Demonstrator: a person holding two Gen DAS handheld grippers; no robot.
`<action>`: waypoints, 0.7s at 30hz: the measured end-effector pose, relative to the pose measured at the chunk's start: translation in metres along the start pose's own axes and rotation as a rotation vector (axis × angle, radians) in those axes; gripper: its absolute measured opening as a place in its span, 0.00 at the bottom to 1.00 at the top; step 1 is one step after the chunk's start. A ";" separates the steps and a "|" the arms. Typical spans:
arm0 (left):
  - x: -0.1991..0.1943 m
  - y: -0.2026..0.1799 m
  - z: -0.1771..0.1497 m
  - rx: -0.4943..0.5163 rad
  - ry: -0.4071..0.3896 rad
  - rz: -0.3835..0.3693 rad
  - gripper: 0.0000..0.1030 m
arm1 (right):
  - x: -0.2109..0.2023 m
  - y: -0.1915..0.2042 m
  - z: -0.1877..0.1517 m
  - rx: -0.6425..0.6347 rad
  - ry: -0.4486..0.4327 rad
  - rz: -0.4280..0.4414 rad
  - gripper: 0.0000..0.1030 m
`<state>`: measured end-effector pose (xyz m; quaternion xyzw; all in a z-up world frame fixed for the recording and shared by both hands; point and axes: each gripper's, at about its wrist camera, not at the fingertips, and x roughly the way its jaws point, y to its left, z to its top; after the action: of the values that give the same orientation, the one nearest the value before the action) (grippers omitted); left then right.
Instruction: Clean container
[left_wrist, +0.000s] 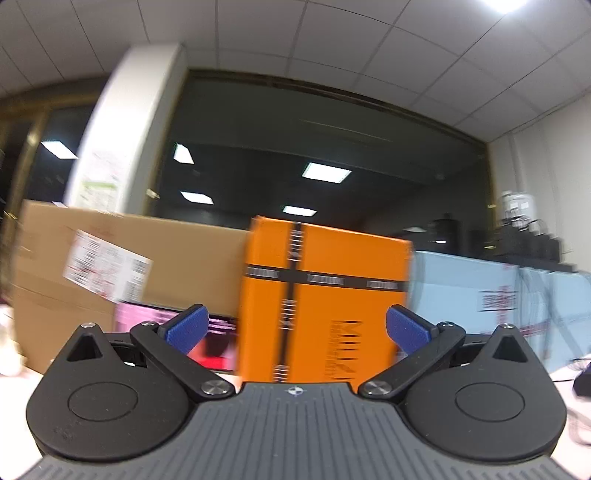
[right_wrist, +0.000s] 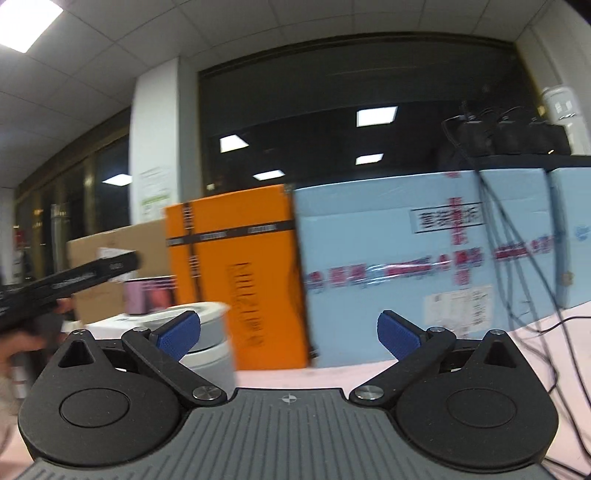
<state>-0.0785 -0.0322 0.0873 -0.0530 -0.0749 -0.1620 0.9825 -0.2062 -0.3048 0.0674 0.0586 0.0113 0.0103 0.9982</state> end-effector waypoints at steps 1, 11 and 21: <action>-0.002 0.004 -0.002 0.007 -0.010 0.034 1.00 | 0.007 -0.002 -0.002 -0.006 -0.002 -0.013 1.00; -0.003 0.028 -0.035 0.091 0.094 0.208 1.00 | 0.080 -0.021 -0.025 -0.061 -0.018 -0.148 1.00; 0.002 0.030 -0.048 0.103 0.166 0.195 1.00 | 0.080 -0.011 -0.029 -0.121 -0.015 -0.126 1.00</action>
<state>-0.0607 -0.0112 0.0378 0.0042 0.0040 -0.0654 0.9978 -0.1269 -0.3108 0.0355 -0.0023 0.0069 -0.0526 0.9986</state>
